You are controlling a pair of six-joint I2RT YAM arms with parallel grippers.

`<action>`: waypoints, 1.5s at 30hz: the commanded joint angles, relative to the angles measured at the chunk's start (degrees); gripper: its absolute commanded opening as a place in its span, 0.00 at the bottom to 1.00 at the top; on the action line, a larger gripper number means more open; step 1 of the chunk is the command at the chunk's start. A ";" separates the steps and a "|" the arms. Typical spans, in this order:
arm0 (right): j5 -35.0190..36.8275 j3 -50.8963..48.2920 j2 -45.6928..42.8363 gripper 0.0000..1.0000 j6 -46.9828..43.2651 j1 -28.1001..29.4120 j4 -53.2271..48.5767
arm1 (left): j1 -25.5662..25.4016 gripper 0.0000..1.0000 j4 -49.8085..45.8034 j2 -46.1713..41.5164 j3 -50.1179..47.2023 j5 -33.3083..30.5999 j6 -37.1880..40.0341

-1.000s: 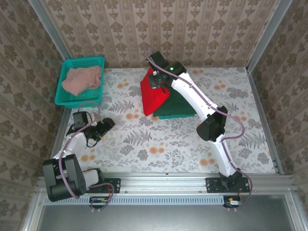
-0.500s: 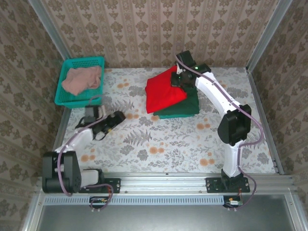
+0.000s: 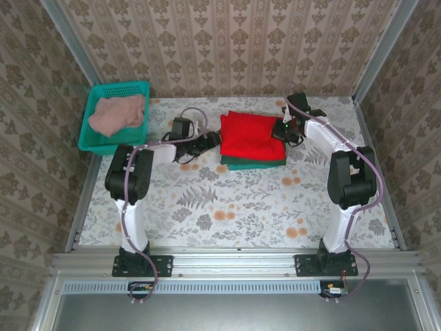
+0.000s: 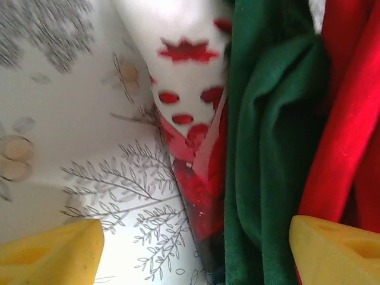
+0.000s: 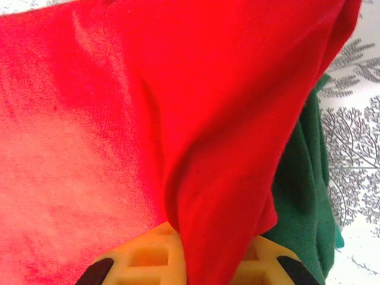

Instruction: Fold and stack the t-shirts

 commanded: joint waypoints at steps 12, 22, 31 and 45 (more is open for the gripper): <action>16.99 4.79 -6.02 0.61 -3.88 1.86 -8.24 | 3.56 0.74 -11.01 -14.03 -4.69 -8.60 2.69; 15.21 -2.54 -10.54 0.58 -0.05 10.08 3.74 | -8.01 0.75 -18.11 -12.39 11.31 -12.25 9.95; 14.63 6.66 7.64 0.57 3.48 5.20 2.20 | -9.05 0.61 -14.33 -2.34 9.61 -10.01 9.30; 27.28 4.95 -1.94 0.98 -1.44 17.01 -1.62 | -6.22 0.65 -14.98 -13.70 1.78 -8.29 8.83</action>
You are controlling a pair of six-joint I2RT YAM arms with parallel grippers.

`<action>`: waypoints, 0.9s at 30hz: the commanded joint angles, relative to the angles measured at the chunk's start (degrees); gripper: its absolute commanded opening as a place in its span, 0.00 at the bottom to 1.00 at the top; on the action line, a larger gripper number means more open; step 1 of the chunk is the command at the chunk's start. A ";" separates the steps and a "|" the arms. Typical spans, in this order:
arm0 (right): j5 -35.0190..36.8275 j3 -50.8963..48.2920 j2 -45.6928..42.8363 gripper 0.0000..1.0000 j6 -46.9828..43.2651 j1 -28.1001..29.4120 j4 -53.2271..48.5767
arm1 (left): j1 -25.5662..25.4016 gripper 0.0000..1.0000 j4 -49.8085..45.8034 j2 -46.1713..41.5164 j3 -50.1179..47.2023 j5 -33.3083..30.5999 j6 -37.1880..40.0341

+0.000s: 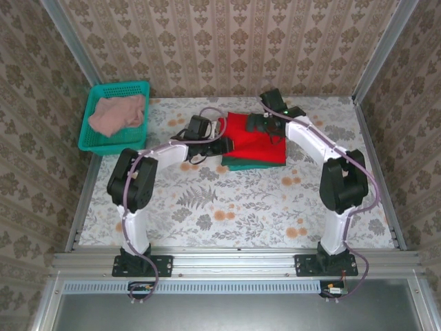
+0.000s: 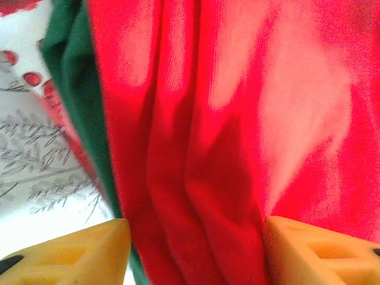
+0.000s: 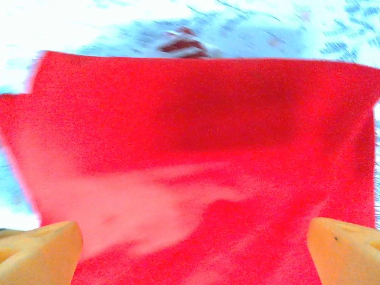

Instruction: Fold and stack the t-shirts

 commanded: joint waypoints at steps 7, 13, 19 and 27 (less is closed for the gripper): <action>11.47 5.84 12.34 0.96 -1.49 8.60 -6.32 | 10.78 0.72 -4.07 -25.57 -16.04 -0.85 -0.08; 20.27 12.88 20.57 0.96 -5.72 7.02 -16.05 | 17.45 0.75 -8.88 -35.86 -23.93 -0.57 2.71; 15.91 9.11 19.02 0.93 -11.86 -3.23 -14.51 | 22.07 0.76 -10.75 -37.83 -26.00 1.63 4.19; 9.51 18.27 24.51 0.94 -22.56 -17.56 -13.96 | 24.87 0.76 -11.60 -38.72 -26.78 2.60 5.48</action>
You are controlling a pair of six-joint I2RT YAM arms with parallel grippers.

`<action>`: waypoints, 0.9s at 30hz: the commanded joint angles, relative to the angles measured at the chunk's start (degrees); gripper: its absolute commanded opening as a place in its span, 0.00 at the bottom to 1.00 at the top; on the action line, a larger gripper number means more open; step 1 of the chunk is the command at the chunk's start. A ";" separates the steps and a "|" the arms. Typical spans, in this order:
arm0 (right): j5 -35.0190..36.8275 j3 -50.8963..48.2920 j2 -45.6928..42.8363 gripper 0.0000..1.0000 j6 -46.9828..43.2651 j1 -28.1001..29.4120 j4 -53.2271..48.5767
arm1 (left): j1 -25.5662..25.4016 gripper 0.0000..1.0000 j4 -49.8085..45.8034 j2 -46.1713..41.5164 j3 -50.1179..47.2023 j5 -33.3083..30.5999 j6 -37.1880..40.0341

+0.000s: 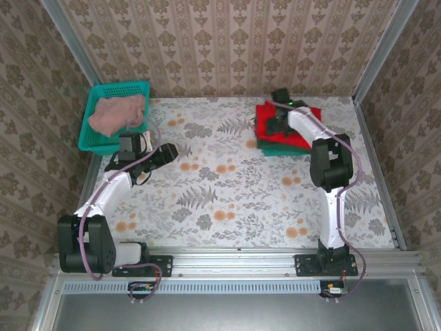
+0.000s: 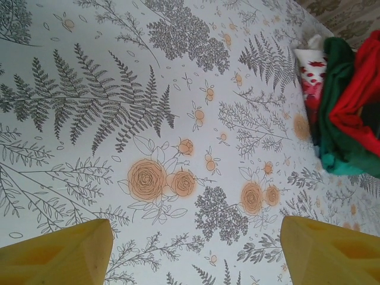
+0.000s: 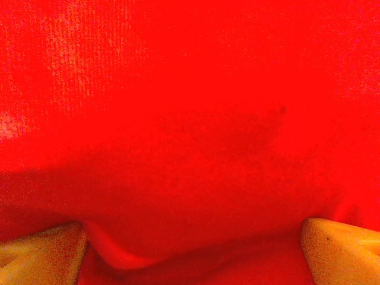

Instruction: Fold and stack the t-shirts

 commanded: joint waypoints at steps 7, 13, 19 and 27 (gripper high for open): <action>0.01 17.47 13.09 0.94 -10.26 -12.73 -7.49 | 1.45 0.76 -2.92 -3.10 -2.52 1.36 2.62; 0.13 29.21 21.22 0.95 -15.86 -16.31 -10.57 | 2.91 0.76 -5.04 -5.17 -2.92 1.17 3.57; -0.78 32.51 20.06 1.00 -14.61 -18.73 -12.93 | 3.61 0.80 -7.06 -7.68 -2.27 -0.45 4.27; -2.89 29.73 8.57 1.00 -12.12 -17.55 -12.06 | 4.07 1.00 -9.88 -10.93 -1.69 -2.90 5.12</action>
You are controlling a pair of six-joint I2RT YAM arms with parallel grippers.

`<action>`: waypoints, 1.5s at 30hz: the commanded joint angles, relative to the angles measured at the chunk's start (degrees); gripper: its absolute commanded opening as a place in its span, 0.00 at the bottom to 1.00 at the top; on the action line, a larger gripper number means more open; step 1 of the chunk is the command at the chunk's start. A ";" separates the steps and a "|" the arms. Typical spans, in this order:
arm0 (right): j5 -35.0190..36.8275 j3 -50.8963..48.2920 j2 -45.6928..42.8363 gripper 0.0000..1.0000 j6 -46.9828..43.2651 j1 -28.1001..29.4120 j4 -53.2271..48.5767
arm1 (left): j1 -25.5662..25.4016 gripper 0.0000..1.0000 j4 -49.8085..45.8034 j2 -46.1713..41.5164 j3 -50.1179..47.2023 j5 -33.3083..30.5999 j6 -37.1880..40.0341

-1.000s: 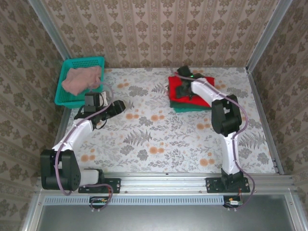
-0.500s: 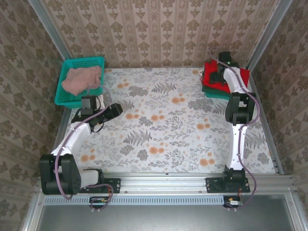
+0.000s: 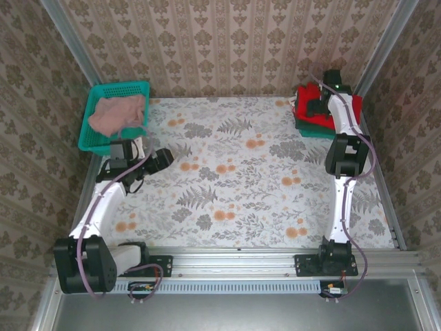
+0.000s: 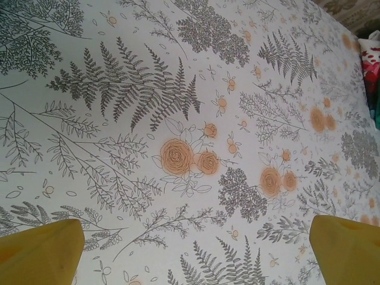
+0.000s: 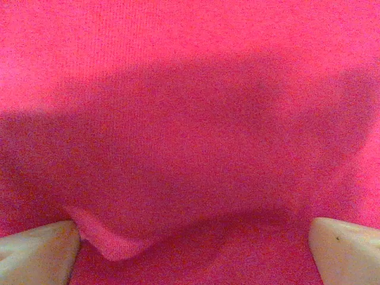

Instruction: Fold and stack the t-shirts

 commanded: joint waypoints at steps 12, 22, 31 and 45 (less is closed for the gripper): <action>-9.51 -30.66 -28.51 1.00 7.25 2.36 7.22 | 2.70 1.00 -4.18 -8.79 -1.55 -2.93 1.24; -5.32 -86.53 -70.62 1.00 16.49 11.18 40.30 | 2.56 1.00 2.72 -10.99 -6.11 -28.04 9.80; 0.83 -119.44 -86.17 1.00 10.91 11.37 71.71 | 3.21 1.00 28.07 -6.36 -20.13 -28.08 21.04; -3.19 -105.40 -59.20 1.00 7.02 12.82 76.31 | 11.01 1.00 77.93 20.56 -26.20 -6.48 21.50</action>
